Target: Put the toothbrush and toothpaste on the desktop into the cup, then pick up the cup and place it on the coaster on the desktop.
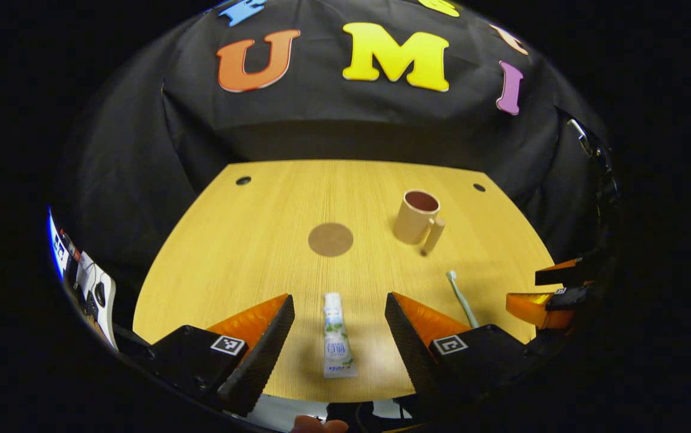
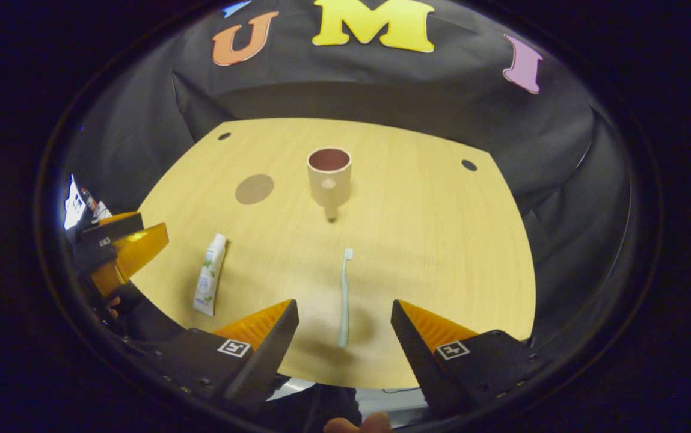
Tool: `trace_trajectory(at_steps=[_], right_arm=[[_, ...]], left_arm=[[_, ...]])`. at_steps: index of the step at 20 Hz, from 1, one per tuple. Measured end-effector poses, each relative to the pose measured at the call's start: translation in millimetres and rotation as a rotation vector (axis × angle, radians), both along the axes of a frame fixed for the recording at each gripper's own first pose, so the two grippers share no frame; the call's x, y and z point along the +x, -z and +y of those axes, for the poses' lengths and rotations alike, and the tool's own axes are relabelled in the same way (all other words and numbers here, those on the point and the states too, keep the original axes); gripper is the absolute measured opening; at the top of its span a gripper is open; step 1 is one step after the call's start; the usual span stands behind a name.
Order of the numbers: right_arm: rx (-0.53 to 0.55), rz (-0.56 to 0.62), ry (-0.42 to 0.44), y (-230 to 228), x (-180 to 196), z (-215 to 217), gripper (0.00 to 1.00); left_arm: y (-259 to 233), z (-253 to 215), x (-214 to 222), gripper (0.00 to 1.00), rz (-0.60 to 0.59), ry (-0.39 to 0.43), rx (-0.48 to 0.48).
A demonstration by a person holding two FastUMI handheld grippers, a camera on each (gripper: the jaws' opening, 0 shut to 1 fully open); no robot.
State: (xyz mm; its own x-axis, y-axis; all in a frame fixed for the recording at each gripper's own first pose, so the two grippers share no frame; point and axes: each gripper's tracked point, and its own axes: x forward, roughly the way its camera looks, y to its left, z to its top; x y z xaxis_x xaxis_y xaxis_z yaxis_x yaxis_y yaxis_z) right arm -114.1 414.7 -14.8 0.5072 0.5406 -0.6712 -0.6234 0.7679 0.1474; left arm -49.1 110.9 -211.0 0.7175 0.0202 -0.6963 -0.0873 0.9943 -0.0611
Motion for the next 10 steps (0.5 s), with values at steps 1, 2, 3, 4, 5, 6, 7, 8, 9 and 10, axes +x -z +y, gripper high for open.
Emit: trace_trajectory(at_steps=[1, 2, 3, 4, 5, 6, 7, 8, 9, 10], right_arm=[[-0.020, 0.012, 0.003, 10, 3, 2, 0.95], [-0.042, 0.021, 0.000, 18, 8, 5, 0.95], [-0.068, 0.037, -0.008, 28, 9, 7, 0.95], [-0.091, 0.065, -0.025, 39, 10, 11, 0.95], [-0.114, 0.099, -0.040, 52, 10, 16, 0.95], [-0.140, 0.134, -0.046, 63, 10, 18, 0.95], [-0.161, 0.163, -0.045, 74, 13, 21, 0.95], [-0.183, 0.187, -0.045, 83, 14, 22, 0.95], [-0.199, 0.207, -0.048, 88, 14, 23, 0.95], [-0.211, 0.221, -0.047, 90, 15, 23, 0.95]], left_arm=[[17, -6, -9, 1.00, 0.086, 0.017, -0.019], [32, -10, -17, 0.97, 0.151, 0.033, -0.037], [45, -13, -23, 0.98, 0.208, 0.042, -0.053], [59, -15, -30, 0.98, 0.267, 0.038, -0.067], [72, -16, -37, 0.97, 0.331, 0.026, -0.084], [82, -18, -43, 0.98, 0.389, 0.014, -0.102], [90, -21, -47, 0.98, 0.433, 0.012, -0.109], [93, -21, -51, 0.98, 0.465, 0.009, -0.102], [94, -22, -53, 0.98, 0.479, 0.007, -0.090], [92, -24, -54, 0.98, 0.486, 0.007, -0.085]])
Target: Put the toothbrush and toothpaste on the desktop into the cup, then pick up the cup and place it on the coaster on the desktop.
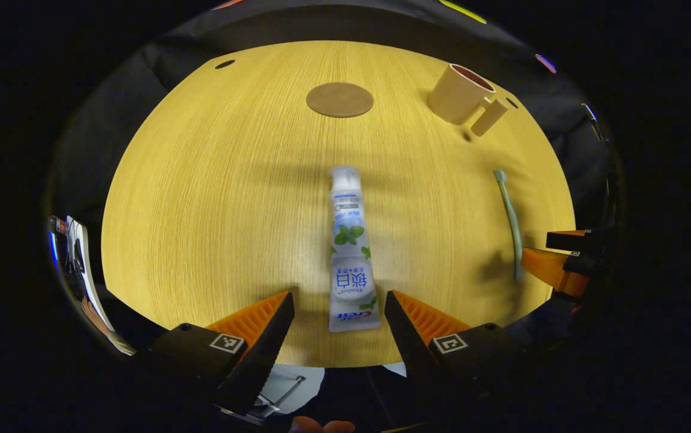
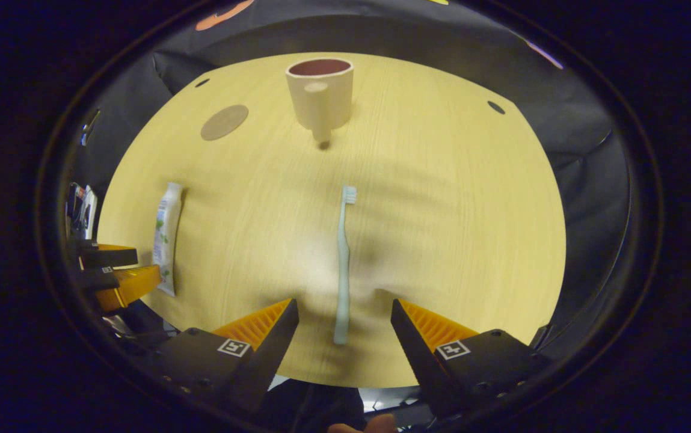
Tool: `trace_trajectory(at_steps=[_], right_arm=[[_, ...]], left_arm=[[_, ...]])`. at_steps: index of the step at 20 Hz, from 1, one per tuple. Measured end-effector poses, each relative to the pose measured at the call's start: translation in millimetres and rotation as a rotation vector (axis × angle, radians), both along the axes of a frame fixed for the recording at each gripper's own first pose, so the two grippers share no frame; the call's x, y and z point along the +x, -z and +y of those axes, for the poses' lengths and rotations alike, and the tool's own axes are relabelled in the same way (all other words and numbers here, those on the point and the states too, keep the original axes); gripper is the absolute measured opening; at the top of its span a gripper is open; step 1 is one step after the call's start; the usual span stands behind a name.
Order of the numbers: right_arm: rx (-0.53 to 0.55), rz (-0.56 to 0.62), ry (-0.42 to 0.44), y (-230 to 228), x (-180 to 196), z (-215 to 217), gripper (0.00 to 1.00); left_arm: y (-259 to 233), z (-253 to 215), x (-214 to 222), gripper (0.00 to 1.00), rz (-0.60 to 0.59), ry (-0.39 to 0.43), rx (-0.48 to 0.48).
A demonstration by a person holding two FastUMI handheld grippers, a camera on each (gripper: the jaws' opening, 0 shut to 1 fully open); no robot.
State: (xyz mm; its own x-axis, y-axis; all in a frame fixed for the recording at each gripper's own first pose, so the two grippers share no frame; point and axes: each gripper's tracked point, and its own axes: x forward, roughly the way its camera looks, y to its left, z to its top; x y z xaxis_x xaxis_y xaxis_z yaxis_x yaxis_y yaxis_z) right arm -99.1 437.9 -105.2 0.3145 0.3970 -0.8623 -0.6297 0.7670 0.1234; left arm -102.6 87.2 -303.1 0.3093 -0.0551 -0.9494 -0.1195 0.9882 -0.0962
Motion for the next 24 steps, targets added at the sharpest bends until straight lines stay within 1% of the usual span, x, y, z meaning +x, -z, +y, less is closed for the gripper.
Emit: trace_trajectory(at_steps=[5, 6, 7, 8, 9, 10, 12, 17, 24], right_arm=[[-0.033, 0.040, 0.009, 13, 6, 11, 0.95], [-0.043, 0.071, -0.002, 19, 2, 14, 0.95], [-0.056, 0.143, -0.027, 20, -11, 14, 0.95], [0.009, 0.122, 0.027, 25, 1, 25, 0.50], [-0.025, 0.159, 0.018, 20, -2, 18, 0.05], [-0.017, 0.165, 0.031, 20, 3, 17, 0.12], [-0.017, 0.198, 0.034, 22, -2, 14, 0.12], [-0.035, 0.180, 0.030, 22, -1, 14, 0.12], [-0.037, 0.178, 0.026, 21, 0, 14, 0.12]], left_arm=[[-17, -25, -1, 0.98, 0.019, -0.008, -0.016], [-22, -31, 0, 0.98, 0.021, -0.005, -0.017], [-28, -37, 0, 0.98, 0.024, -0.002, -0.015], [-34, -42, 1, 0.98, 0.024, 0.001, -0.015], [-40, -49, 3, 0.98, 0.021, 0.003, -0.018], [-47, -56, 5, 0.98, 0.022, 0.005, -0.022], [-62, -70, 9, 0.98, 0.028, 0.005, -0.028], [-99, -97, 28, 0.98, 0.039, 0.001, -0.018], [-171, -157, 75, 0.98, 0.045, 0.030, -0.013]])
